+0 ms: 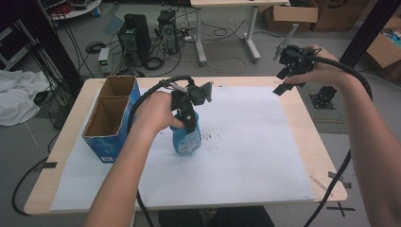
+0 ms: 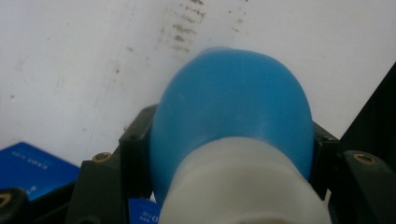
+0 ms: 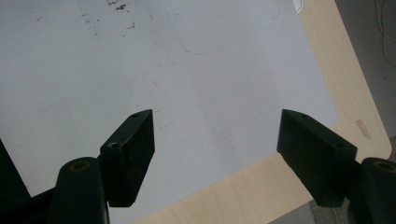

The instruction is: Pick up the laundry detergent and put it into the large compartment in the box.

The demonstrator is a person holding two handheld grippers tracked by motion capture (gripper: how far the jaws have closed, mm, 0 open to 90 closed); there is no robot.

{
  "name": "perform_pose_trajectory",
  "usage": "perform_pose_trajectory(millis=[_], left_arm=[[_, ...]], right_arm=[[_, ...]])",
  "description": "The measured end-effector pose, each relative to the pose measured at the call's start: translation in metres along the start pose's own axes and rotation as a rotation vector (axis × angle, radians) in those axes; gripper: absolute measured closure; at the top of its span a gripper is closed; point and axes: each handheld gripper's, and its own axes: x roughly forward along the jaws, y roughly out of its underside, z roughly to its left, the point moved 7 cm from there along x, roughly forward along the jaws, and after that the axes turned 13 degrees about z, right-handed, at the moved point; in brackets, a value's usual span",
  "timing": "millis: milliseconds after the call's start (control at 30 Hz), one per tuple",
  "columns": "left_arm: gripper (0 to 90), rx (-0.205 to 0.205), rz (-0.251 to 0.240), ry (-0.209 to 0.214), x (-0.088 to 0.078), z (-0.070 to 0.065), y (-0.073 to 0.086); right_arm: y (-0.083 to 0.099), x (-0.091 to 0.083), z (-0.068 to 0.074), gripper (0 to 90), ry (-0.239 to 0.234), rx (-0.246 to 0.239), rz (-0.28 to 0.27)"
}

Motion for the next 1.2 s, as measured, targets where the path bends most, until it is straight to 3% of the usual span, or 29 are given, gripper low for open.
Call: perform_pose_trajectory(millis=[300,500,667,967,1200], left_arm=[[37.8,-0.153,0.021,0.016,-0.045,0.013,0.024],[37.8,-0.324,-0.015,0.034,-0.075,0.03,0.046],[37.8,-0.514,-0.039,0.053,-0.093,0.051,0.071],[37.9,-0.744,-0.067,0.08,-0.111,0.081,0.117],[37.9,-0.865,-0.08,0.088,-0.117,0.099,0.157]], right_arm=[[-0.001,-0.001,0.001,27.8,0.002,-0.003,-0.003],[-0.001,0.0,0.001,27.7,-0.004,-0.006,-0.015],[0.0,0.0,0.0,27.8,-0.006,0.001,-0.015],[-0.001,0.0,0.0,27.8,-0.002,-0.003,-0.008],[0.003,0.002,-0.001,27.8,-0.003,0.001,-0.001]])
